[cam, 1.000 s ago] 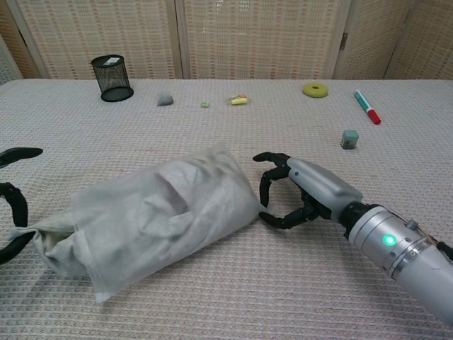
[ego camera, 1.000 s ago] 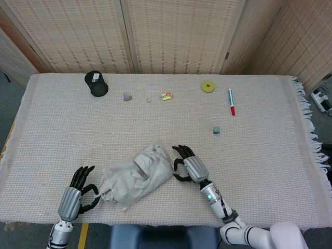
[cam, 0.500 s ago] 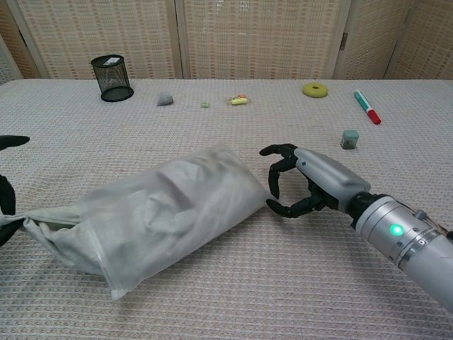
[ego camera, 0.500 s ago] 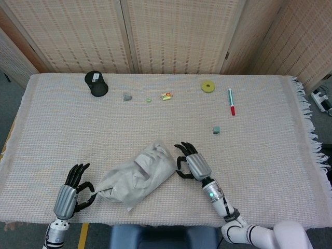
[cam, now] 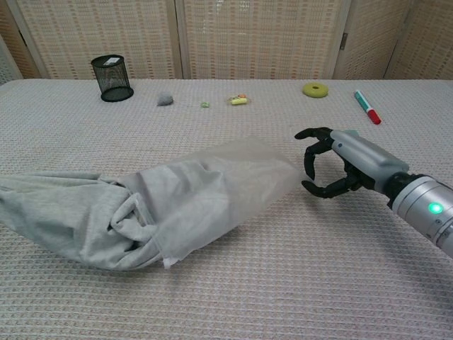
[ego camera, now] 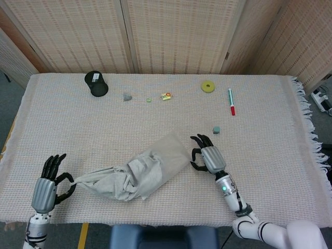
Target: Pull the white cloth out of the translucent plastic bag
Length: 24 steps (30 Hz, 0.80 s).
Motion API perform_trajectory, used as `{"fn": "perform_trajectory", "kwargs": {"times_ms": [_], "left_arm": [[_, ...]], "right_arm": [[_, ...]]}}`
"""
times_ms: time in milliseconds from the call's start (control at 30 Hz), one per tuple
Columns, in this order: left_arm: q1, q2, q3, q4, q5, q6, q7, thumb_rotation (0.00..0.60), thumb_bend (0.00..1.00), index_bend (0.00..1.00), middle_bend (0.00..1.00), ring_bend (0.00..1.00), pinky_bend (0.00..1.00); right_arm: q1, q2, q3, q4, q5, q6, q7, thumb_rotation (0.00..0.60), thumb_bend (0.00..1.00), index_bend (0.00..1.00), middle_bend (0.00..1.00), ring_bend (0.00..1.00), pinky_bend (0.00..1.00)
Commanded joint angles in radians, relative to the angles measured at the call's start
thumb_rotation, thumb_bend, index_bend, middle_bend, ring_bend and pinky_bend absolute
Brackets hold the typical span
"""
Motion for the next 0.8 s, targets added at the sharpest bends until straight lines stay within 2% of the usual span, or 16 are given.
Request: {"fn": "perform_trajectory", "kwargs": {"times_ms": [33,300,333,400,433,467,500,533,567,633,667,733,800], "left_arm": [[0.005,0.049,-0.042,0.024,-0.055,-0.014,-0.012,0.6,0.49,0.77,0.12,0.0,0.0],[0.02,0.101,-0.08,0.047,-0.129,-0.058,-0.063,0.6,0.49,0.75,0.13,0.0,0.0],[0.02,0.105,-0.074,0.041,-0.129,-0.071,-0.068,0.6,0.49,0.74,0.12,0.0,0.0],[0.016,0.125,-0.052,0.009,-0.121,-0.109,-0.068,0.6,0.47,0.66,0.1,0.0,0.0],[0.013,0.142,-0.041,-0.019,-0.12,-0.135,-0.053,0.6,0.42,0.51,0.07,0.0,0.0],[0.011,0.158,-0.031,-0.047,-0.118,-0.155,-0.035,0.6,0.35,0.37,0.05,0.0,0.0],[0.008,0.174,-0.025,-0.078,-0.117,-0.171,-0.013,0.6,0.28,0.23,0.02,0.0,0.0],[0.005,0.191,-0.021,-0.111,-0.113,-0.181,0.009,0.6,0.21,0.1,0.01,0.0,0.0],[0.001,0.216,-0.016,-0.154,-0.114,-0.198,0.048,0.6,0.16,0.03,0.0,0.0,0.0],[-0.002,0.268,-0.007,-0.242,-0.131,-0.243,0.131,0.6,0.13,0.0,0.0,0.0,0.0],[-0.002,0.322,0.002,-0.324,-0.163,-0.295,0.218,0.6,0.13,0.0,0.0,0.0,0.0],[-0.002,0.421,0.013,-0.479,-0.239,-0.377,0.401,0.6,0.12,0.04,0.0,0.0,0.0],[0.003,0.495,-0.002,-0.638,-0.326,-0.39,0.58,0.6,0.13,0.08,0.0,0.0,0.0]], "right_arm": [[-0.006,0.032,0.018,0.002,0.02,-0.003,-0.006,0.6,0.81,0.65,0.11,0.0,0.0],[-0.04,0.1,0.02,0.01,0.051,0.004,-0.022,0.6,0.81,0.64,0.11,0.0,0.0],[-0.044,0.108,0.018,0.007,0.053,0.002,-0.019,0.6,0.81,0.64,0.11,0.0,0.0],[-0.056,0.132,0.006,-0.009,0.051,-0.001,-0.006,0.6,0.8,0.56,0.09,0.0,0.0],[-0.065,0.152,-0.004,-0.026,0.046,-0.002,-0.003,0.6,0.75,0.42,0.06,0.0,0.0],[-0.072,0.173,-0.013,-0.044,0.041,-0.001,-0.007,0.6,0.65,0.26,0.03,0.0,0.0],[-0.081,0.196,-0.021,-0.068,0.037,0.006,-0.02,0.6,0.58,0.16,0.01,0.0,0.0],[-0.092,0.221,-0.028,-0.095,0.032,0.02,-0.044,0.6,0.44,0.04,0.0,0.0,0.0],[-0.11,0.258,-0.037,-0.138,0.023,0.05,-0.085,0.6,0.33,0.0,0.0,0.0,0.0],[-0.147,0.321,-0.051,-0.22,0.013,0.107,-0.162,0.6,0.21,0.0,0.0,0.0,0.0],[-0.175,0.369,-0.06,-0.284,0.01,0.147,-0.228,0.6,0.17,0.0,0.0,0.0,0.0],[-0.225,0.443,-0.074,-0.387,0.02,0.21,-0.366,0.6,0.16,0.0,0.0,0.0,0.0],[-0.286,0.512,-0.081,-0.504,0.038,0.304,-0.541,0.6,0.16,0.0,0.0,0.0,0.0]]}}
